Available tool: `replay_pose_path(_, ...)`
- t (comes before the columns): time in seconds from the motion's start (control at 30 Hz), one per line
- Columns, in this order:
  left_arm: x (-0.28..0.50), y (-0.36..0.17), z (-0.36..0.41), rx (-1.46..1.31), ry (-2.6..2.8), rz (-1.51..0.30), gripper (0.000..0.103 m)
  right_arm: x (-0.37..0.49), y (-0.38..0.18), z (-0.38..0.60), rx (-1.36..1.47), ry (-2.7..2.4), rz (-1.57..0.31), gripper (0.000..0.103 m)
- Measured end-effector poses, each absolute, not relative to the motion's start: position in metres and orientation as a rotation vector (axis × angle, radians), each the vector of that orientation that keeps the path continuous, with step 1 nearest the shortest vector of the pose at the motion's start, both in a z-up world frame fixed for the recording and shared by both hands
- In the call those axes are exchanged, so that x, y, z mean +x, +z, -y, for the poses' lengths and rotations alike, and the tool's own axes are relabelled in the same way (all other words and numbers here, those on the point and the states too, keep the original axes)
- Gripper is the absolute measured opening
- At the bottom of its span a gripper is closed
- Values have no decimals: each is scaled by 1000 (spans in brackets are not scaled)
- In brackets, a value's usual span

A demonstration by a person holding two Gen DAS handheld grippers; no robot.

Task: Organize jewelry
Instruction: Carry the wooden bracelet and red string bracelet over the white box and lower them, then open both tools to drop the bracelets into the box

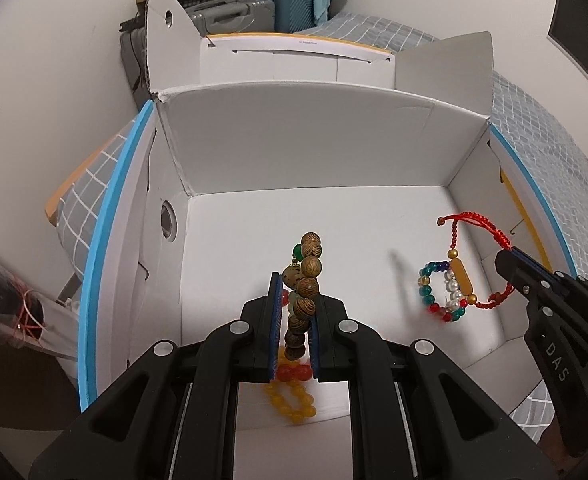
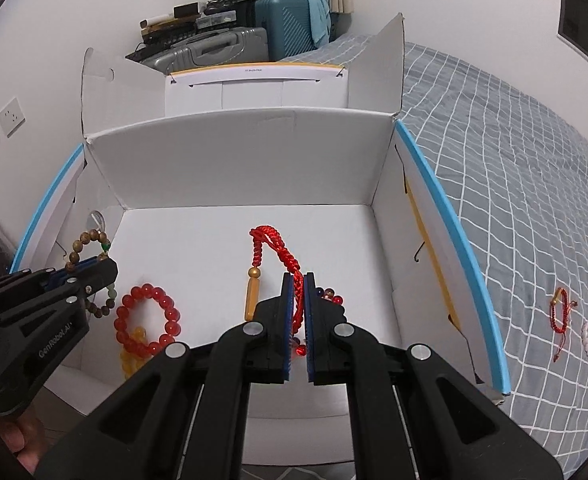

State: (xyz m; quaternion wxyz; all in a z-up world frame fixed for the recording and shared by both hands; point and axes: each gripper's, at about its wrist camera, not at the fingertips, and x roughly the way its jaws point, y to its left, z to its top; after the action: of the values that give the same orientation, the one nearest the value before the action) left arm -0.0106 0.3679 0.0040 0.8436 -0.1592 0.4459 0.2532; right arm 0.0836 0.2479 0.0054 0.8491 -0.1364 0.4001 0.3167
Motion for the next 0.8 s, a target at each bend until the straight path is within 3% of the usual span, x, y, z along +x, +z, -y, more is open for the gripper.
replay_pose_path(0.27,-11,5,-370,-337,547,-943,12,82,8,-246,-290,674,-845,7)
replay_pose_path(0.3,-11,5,-370,-334,556,-941,13,82,8,-245,-292,679,-845,10)
replay_pose_path(0.37,-12,7,-369,-334,557,-939,13,81,11,-243,-285,679,-839,27)
replay_pose_path(0.57,-16,18,-367,-331,579,-906,44,79,27,-227,-249,670,-800,55)
replay_pose_path(0.8,-20,38,-354,-312,591,-856,64,80,48,-204,-219,657,-768,67)
